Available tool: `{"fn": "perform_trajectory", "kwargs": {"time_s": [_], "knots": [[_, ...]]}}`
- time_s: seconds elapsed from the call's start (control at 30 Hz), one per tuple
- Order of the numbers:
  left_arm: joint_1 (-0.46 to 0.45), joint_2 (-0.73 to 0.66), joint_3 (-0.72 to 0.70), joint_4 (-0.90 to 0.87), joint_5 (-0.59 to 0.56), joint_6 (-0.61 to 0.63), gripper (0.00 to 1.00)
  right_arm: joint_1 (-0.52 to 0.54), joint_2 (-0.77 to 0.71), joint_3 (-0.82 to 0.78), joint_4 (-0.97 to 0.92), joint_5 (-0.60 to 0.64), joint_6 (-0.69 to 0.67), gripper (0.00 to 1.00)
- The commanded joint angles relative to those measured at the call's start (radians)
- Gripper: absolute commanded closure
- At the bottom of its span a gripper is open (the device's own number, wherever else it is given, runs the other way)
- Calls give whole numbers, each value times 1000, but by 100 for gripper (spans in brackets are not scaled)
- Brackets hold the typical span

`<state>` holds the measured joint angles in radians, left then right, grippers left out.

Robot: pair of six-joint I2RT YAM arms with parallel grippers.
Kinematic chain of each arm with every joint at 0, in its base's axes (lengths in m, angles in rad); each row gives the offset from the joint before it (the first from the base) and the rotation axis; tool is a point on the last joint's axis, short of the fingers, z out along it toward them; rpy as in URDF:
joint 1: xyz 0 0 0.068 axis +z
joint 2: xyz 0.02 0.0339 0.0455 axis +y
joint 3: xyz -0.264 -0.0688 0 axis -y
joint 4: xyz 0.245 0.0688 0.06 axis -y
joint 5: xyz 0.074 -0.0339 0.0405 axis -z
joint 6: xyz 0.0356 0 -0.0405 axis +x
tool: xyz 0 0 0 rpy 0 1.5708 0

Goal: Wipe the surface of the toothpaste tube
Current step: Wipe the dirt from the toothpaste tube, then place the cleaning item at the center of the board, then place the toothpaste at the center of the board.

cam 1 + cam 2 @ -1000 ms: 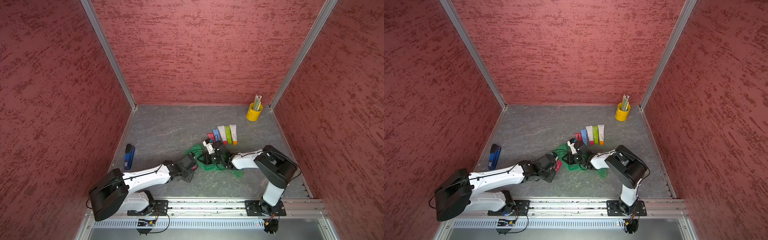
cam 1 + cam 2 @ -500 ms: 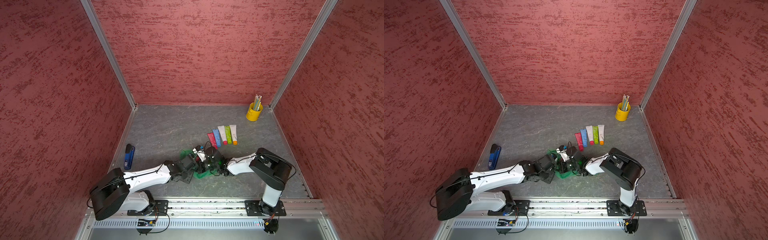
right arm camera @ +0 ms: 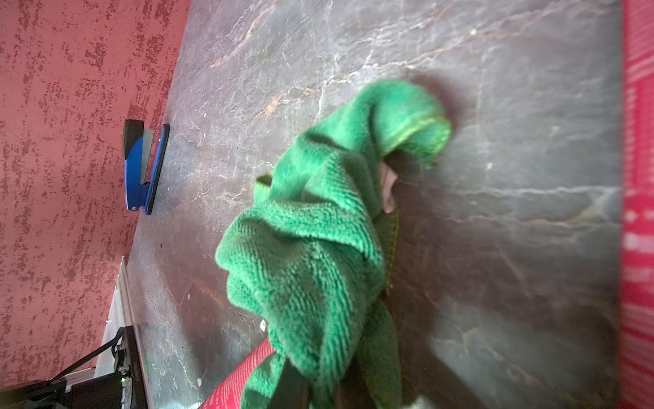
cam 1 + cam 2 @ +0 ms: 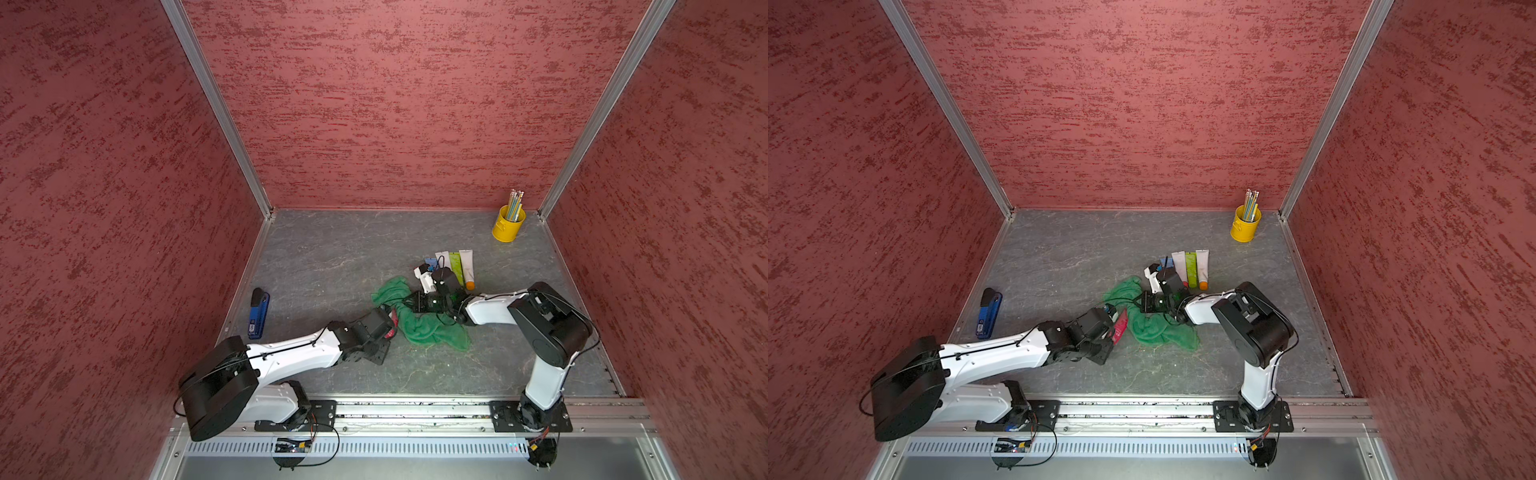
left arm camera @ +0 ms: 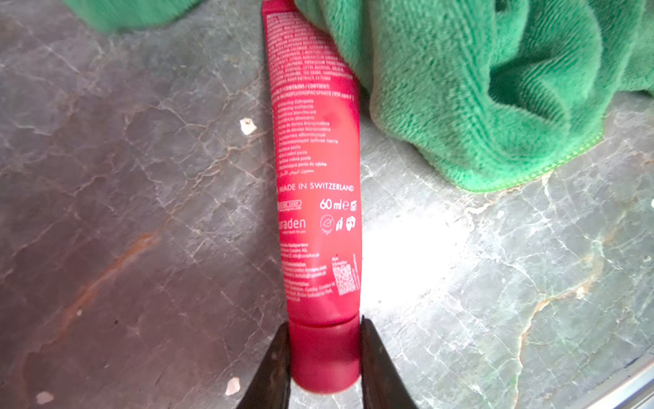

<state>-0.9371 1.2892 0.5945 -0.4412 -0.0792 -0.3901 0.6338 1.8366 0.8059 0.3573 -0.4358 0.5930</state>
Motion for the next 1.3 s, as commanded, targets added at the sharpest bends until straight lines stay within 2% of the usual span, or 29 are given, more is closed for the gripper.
{"fn": "perform_trajectory", "kwargs": {"time_s": [0.0,0.2,0.27,0.33,0.4,0.47,0.57,0.67,0.87,0.97,1.1,1.27], "knots": [[-3,-13,9,33,12,15,100,44,27,17,-18,-33,-32,100],[5,-7,13,28,7,9,100,141,41,-29,63,-154,31,100],[20,-4,18,21,3,1,100,175,37,-64,104,-218,60,100],[43,-5,24,13,2,-7,100,174,-5,-134,136,-232,89,100],[68,-15,30,13,8,-14,100,149,-89,-196,82,-175,72,100],[110,-29,37,17,22,-18,100,121,-198,-226,-63,-74,29,100],[191,-29,60,34,60,-23,100,118,-335,-184,-365,144,-39,100],[257,12,114,37,70,-21,100,133,-419,-138,-594,289,-44,100],[286,184,290,56,84,-11,100,202,-430,-122,-868,495,49,100],[279,284,373,81,106,-22,100,217,-459,-125,-971,558,96,100],[268,384,442,107,111,-46,100,222,-569,-116,-1085,587,128,100],[267,506,507,145,126,-94,100,225,-630,-91,-1143,541,115,93]]}}
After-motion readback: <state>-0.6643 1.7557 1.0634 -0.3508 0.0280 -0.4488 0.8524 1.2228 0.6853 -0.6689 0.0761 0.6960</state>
